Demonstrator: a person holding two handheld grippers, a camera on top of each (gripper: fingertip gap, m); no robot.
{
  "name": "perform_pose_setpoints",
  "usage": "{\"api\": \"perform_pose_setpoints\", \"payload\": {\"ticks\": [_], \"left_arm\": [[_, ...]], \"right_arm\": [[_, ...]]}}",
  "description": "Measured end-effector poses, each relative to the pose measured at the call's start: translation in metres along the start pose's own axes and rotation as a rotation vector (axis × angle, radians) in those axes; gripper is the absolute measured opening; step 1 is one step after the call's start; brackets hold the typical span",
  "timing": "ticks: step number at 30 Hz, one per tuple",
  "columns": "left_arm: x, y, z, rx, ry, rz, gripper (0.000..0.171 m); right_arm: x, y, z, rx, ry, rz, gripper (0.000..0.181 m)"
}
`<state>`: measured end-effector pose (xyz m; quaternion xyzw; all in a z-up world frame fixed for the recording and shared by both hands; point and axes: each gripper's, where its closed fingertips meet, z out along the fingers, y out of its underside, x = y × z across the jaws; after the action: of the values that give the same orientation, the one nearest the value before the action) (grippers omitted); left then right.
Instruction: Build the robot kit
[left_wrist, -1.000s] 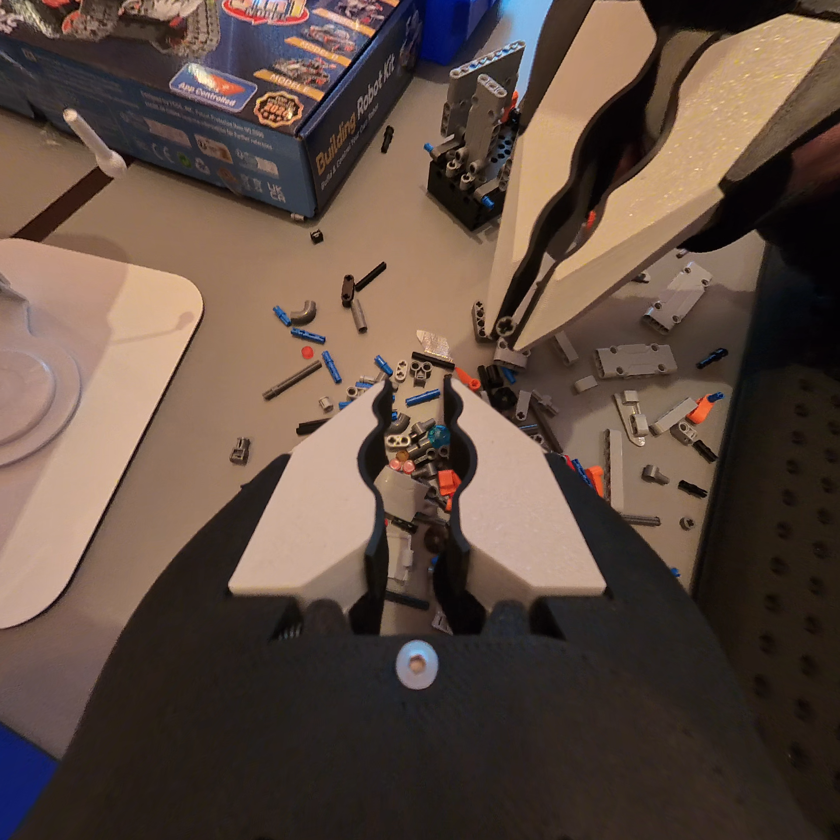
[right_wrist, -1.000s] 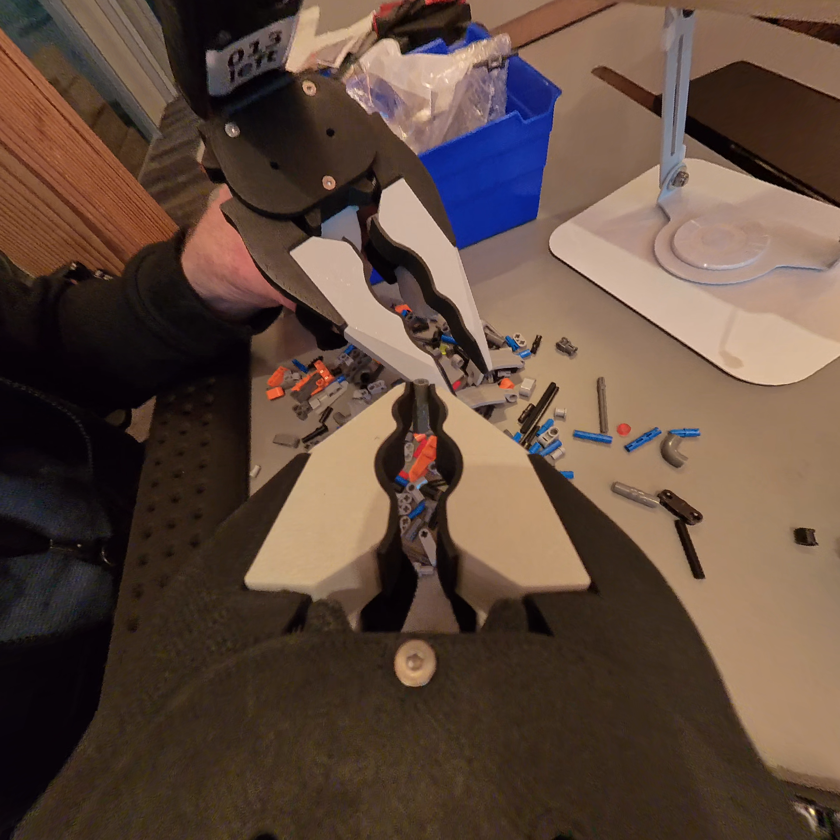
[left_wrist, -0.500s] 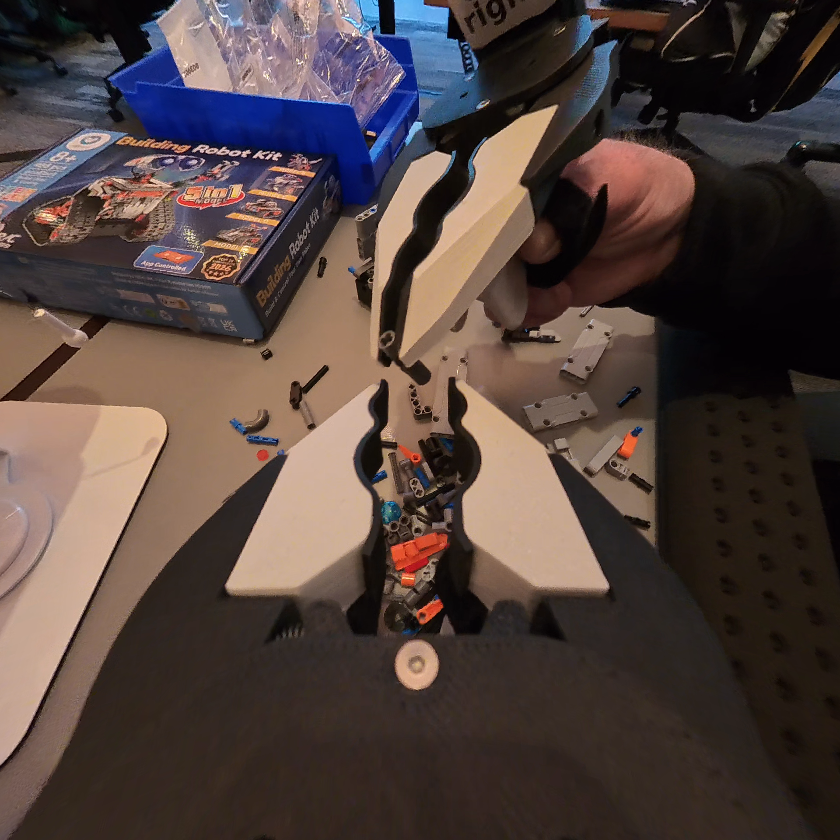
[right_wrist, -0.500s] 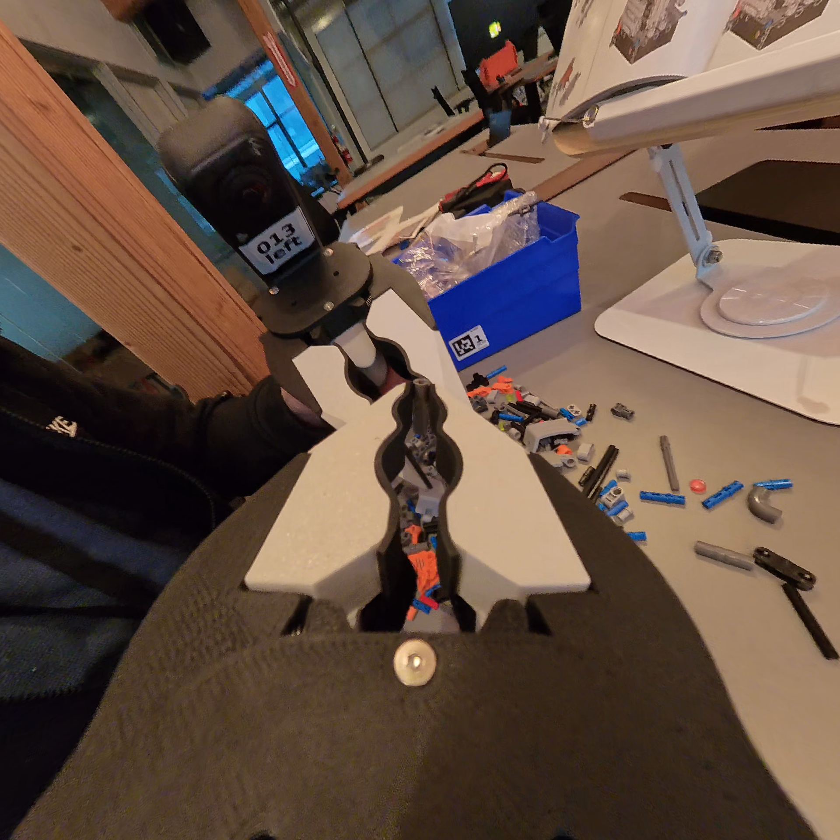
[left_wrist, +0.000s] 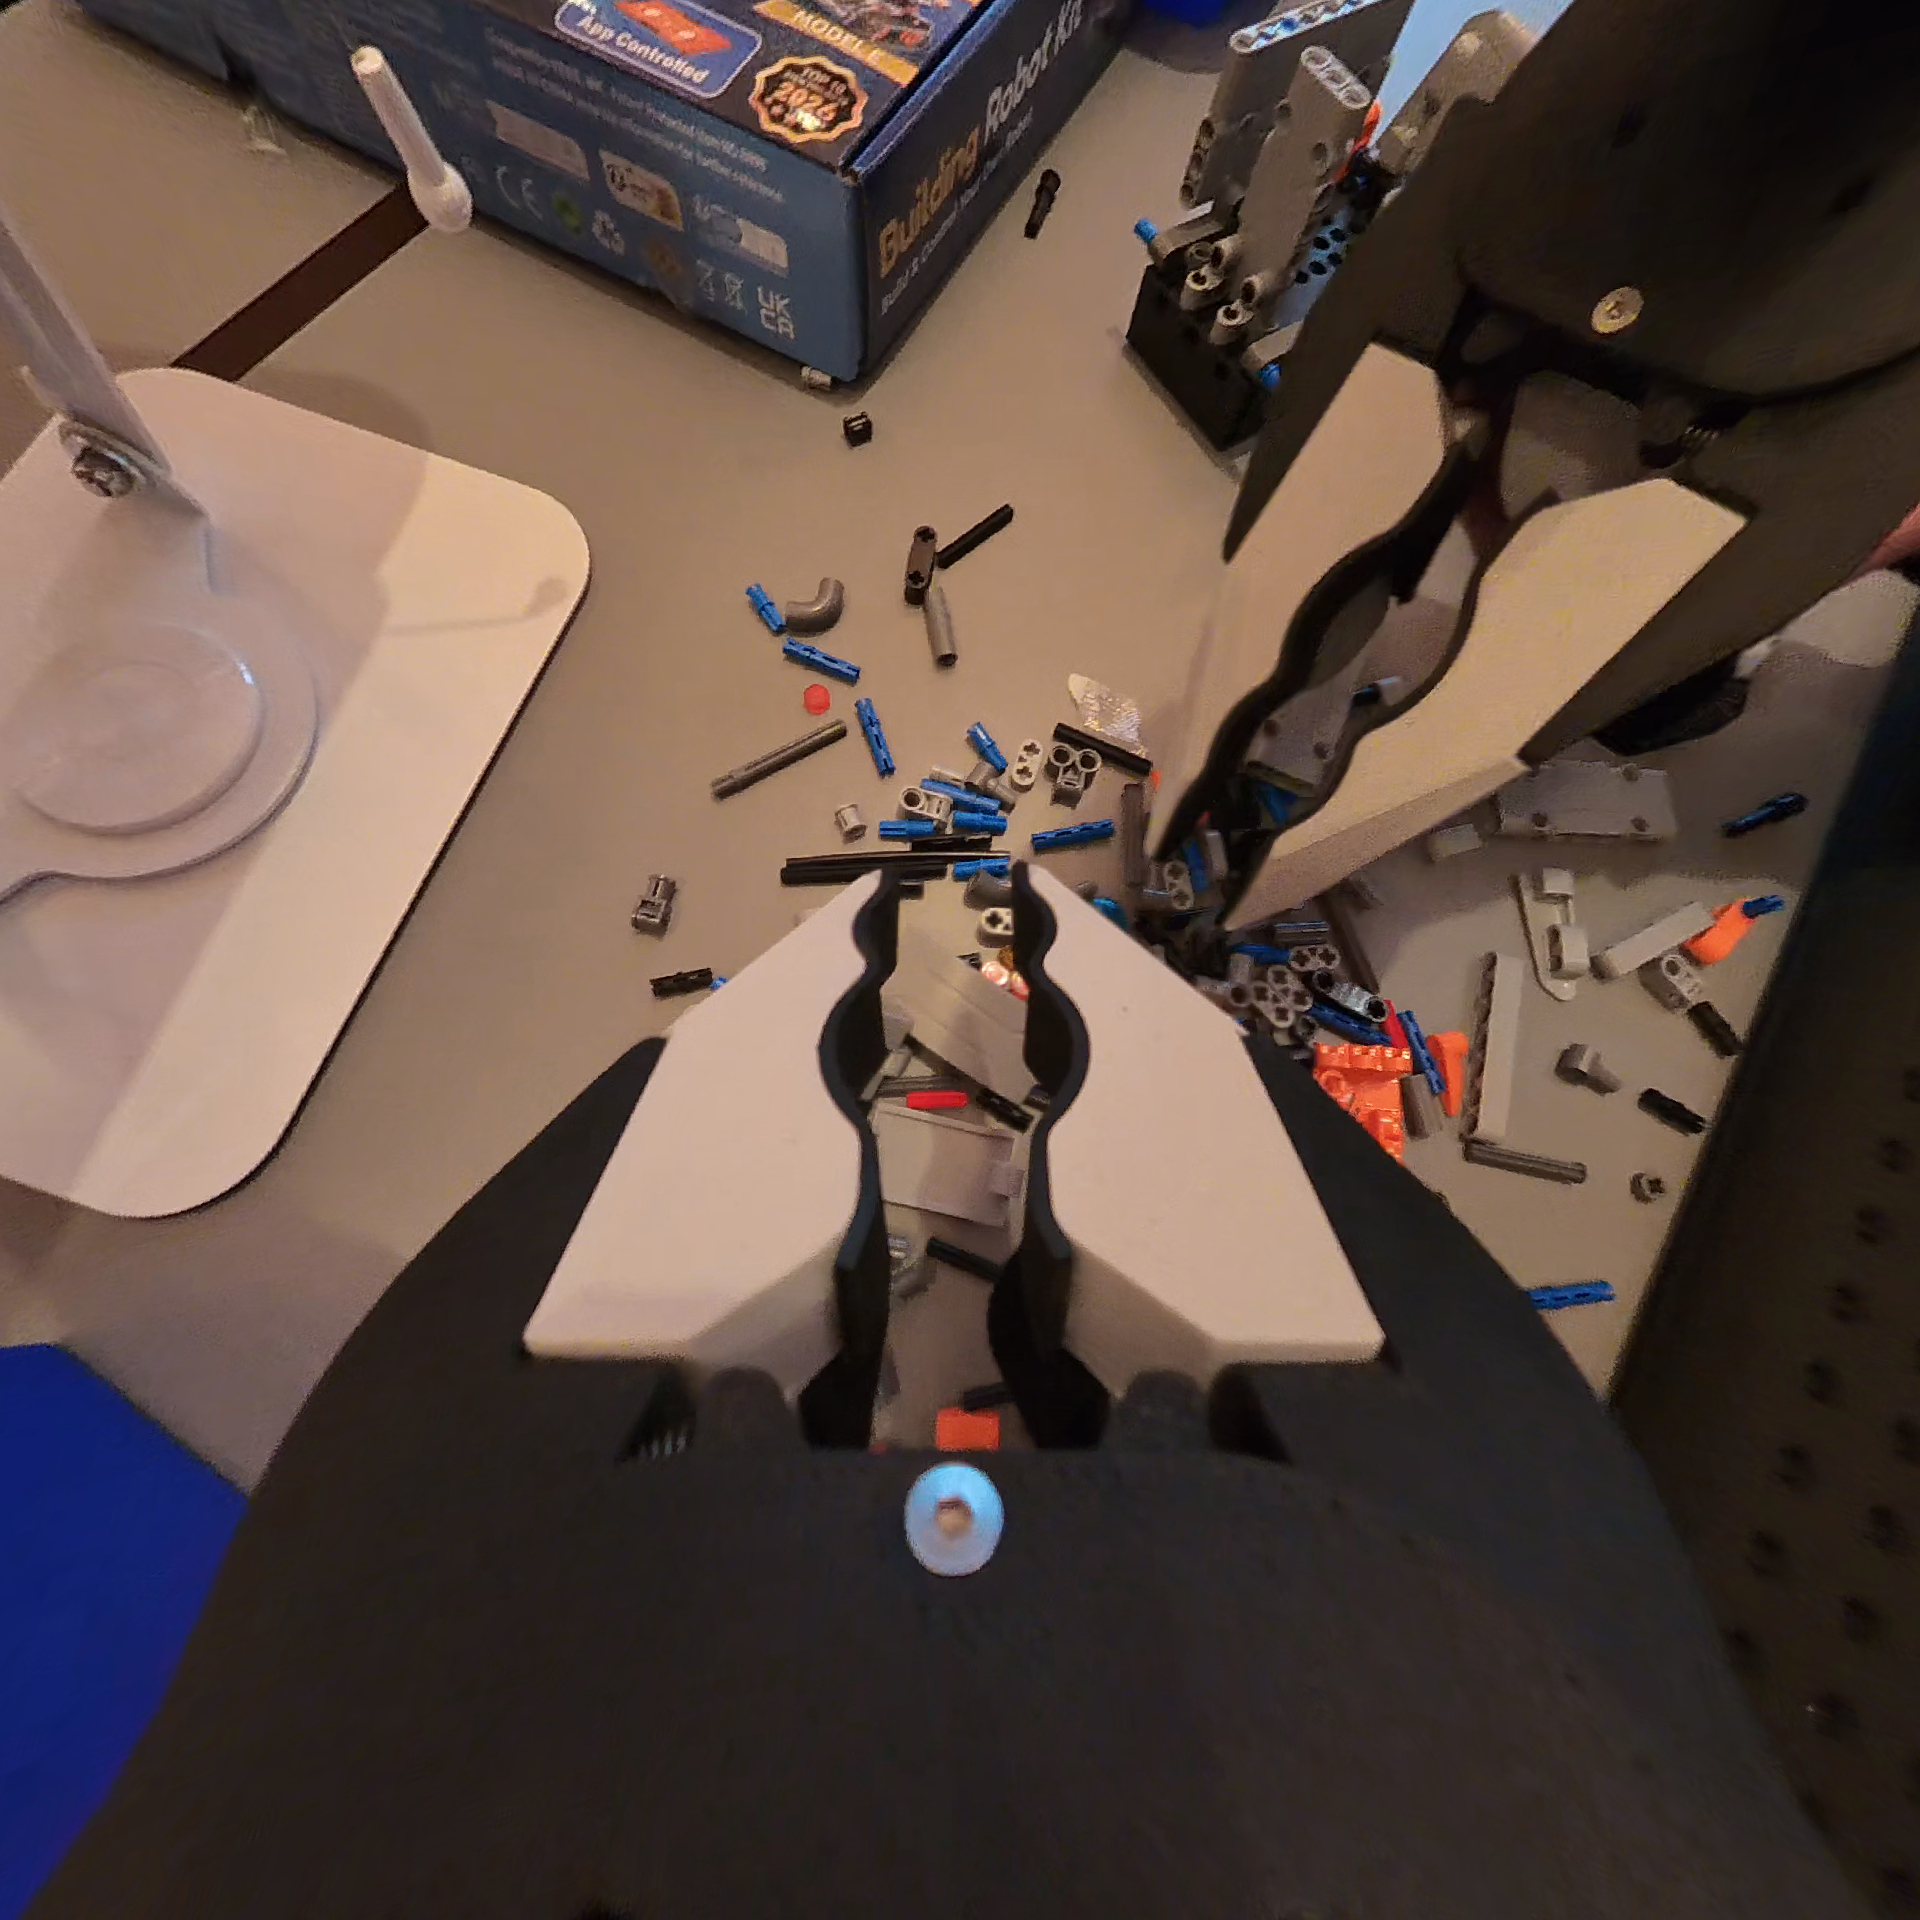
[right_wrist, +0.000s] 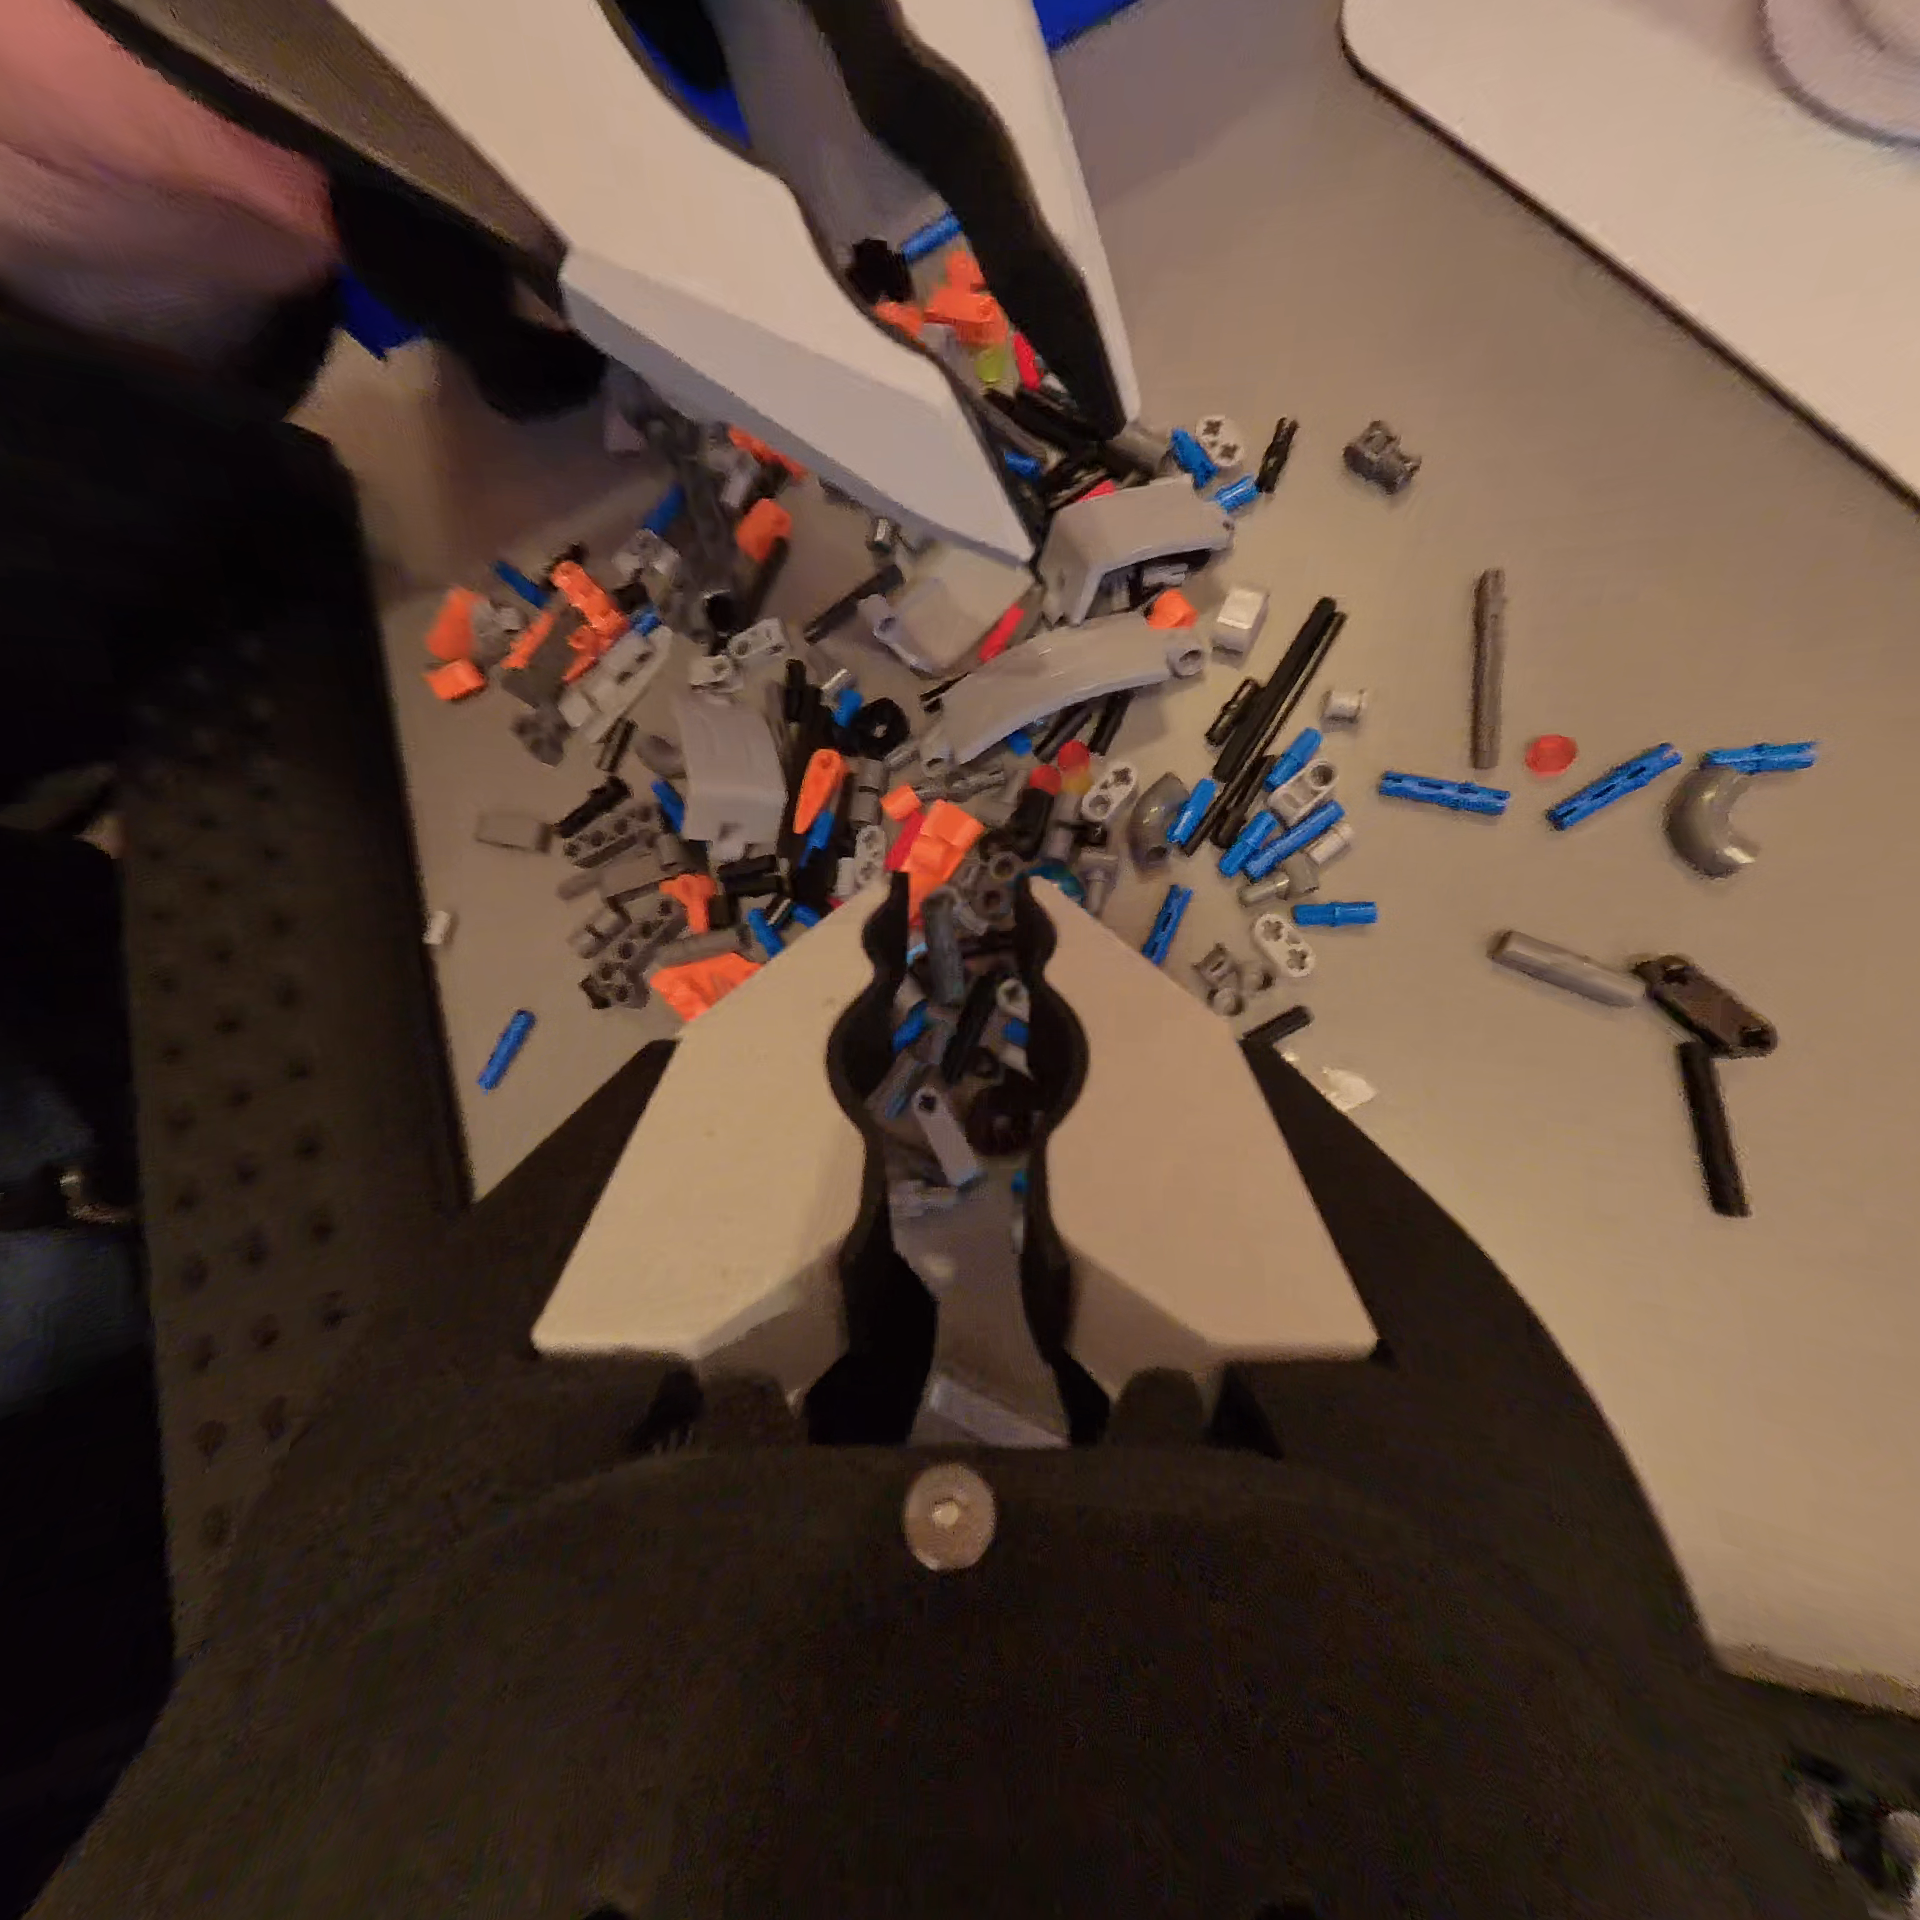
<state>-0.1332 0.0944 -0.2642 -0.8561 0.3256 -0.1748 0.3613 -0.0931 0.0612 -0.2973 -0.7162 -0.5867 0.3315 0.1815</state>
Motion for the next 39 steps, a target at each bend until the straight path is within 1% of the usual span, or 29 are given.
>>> {"api": "perform_pose_setpoints", "payload": {"ticks": [1, 3, 5, 6, 8, 11, 14, 16, 21, 28, 31, 33, 35, 37, 39], "left_arm": [[-0.001, 0.0, 0.0, -0.003, -0.009, 0.004, 0.019], [0.0, -0.001, 0.0, 0.003, -0.009, 0.004, 0.018], [0.0, -0.002, 0.0, 0.008, -0.012, 0.006, 0.018], [0.0, -0.002, 0.0, 0.011, -0.013, 0.005, 0.018], [0.001, -0.003, 0.001, 0.014, -0.008, 0.007, 0.018], [0.001, -0.003, 0.003, 0.015, -0.007, 0.011, 0.018], [0.0, -0.003, 0.003, 0.017, -0.002, 0.005, 0.018], [0.001, -0.003, 0.003, 0.017, 0.003, 0.004, 0.018], [0.003, -0.002, 0.005, 0.011, 0.013, 0.011, 0.018], [0.002, 0.001, 0.012, -0.005, 0.006, 0.027, 0.019], [0.005, -0.001, 0.013, 0.005, 0.007, 0.059, 0.021], [0.009, -0.003, 0.013, 0.006, 0.007, 0.088, 0.024], [0.017, -0.009, 0.012, 0.035, 0.021, 0.135, 0.028], [0.025, -0.016, 0.009, 0.059, 0.017, 0.183, 0.029], [0.032, -0.023, 0.008, 0.083, -0.001, 0.244, 0.029]], "right_arm": [[0.007, -0.003, 0.001, -0.001, 0.023, -0.005, 0.02], [0.028, -0.012, -0.002, -0.003, 0.096, -0.017, 0.016], [0.056, -0.018, -0.006, -0.04, 0.224, -0.112, 0.013], [0.066, -0.02, -0.005, -0.067, 0.25, -0.142, 0.013], [0.077, -0.024, 0.003, -0.104, 0.259, -0.203, 0.014], [0.094, -0.015, 0.016, -0.239, 0.292, -0.334, 0.019], [0.103, -0.01, 0.022, -0.298, 0.297, -0.376, 0.019], [0.103, -0.006, 0.024, -0.322, 0.26, -0.366, 0.017], [0.099, -0.002, 0.025, -0.335, 0.193, -0.329, 0.003], [0.09, 0.0, 0.021, -0.304, 0.153, -0.275, 0.002], [0.074, -0.009, 0.009, -0.23, 0.129, -0.252, 0.002], [0.057, -0.018, -0.003, -0.165, 0.105, -0.261, 0.002], [0.04, -0.027, -0.018, -0.107, 0.115, -0.294, 0.001], [0.02, -0.035, -0.033, -0.052, 0.091, -0.304, 0.002], [0.006, -0.037, -0.044, -0.03, 0.08, -0.313, 0.002]]}}
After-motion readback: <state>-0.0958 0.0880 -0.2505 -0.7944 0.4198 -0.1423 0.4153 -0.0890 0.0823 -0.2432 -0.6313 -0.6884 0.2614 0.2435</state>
